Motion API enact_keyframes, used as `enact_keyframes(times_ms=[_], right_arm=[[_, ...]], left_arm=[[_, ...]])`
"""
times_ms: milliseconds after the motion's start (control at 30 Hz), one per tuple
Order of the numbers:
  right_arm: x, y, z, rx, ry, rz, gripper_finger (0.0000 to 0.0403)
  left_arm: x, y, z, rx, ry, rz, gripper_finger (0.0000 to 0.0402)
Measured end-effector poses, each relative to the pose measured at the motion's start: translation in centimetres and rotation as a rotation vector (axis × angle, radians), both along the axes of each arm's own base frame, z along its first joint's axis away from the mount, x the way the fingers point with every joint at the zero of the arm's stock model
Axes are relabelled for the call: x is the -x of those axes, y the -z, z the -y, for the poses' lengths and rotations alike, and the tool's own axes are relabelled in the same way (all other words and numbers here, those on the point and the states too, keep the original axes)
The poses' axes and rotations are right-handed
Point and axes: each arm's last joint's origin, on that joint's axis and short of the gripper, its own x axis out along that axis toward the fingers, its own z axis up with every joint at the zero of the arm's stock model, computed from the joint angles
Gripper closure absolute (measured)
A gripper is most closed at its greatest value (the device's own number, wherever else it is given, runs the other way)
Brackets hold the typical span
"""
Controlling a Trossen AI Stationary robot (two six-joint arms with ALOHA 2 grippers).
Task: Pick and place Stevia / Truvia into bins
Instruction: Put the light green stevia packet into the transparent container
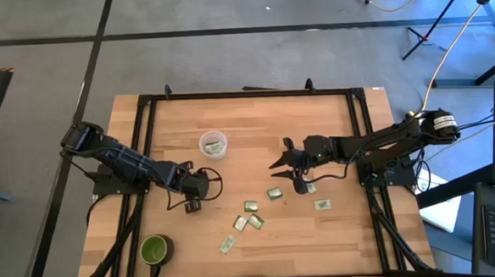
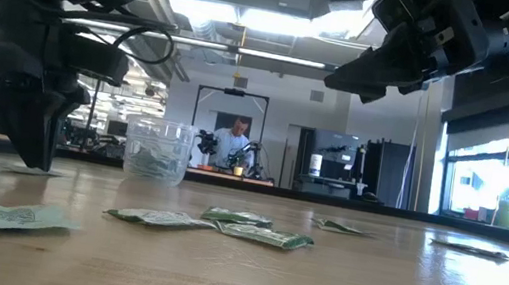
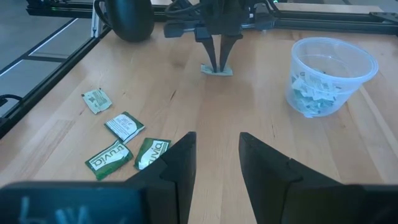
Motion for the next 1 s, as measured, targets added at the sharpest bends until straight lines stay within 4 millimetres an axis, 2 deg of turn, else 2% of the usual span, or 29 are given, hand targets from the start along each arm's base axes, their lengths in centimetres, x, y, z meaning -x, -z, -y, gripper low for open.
enact_keyframes(times_ms=[167, 500, 800, 1000], right_arm=[[0.0, 0.0, 0.0, 0.0, 0.0, 0.0, 0.0278], [0.0, 0.0, 0.0, 0.0, 0.0, 0.0, 0.0278], [0.0, 0.0, 0.0, 0.003, -0.002, 0.0, 0.0278], [0.0, 0.0, 0.0, 0.022, -0.009, 0.004, 0.0278]], left_arm=[[0.0, 0.0, 0.0, 0.004, 0.001, 0.001, 0.0396], [-0.3, -0.4, 0.2, 0.007, 0.051, -0.022, 0.04], [-3.2, -4.8, 0.8, -0.03, 0.151, 0.08, 0.0399], [-4.9, -7.7, -0.6, -0.243, 0.112, 0.152, 0.04]])
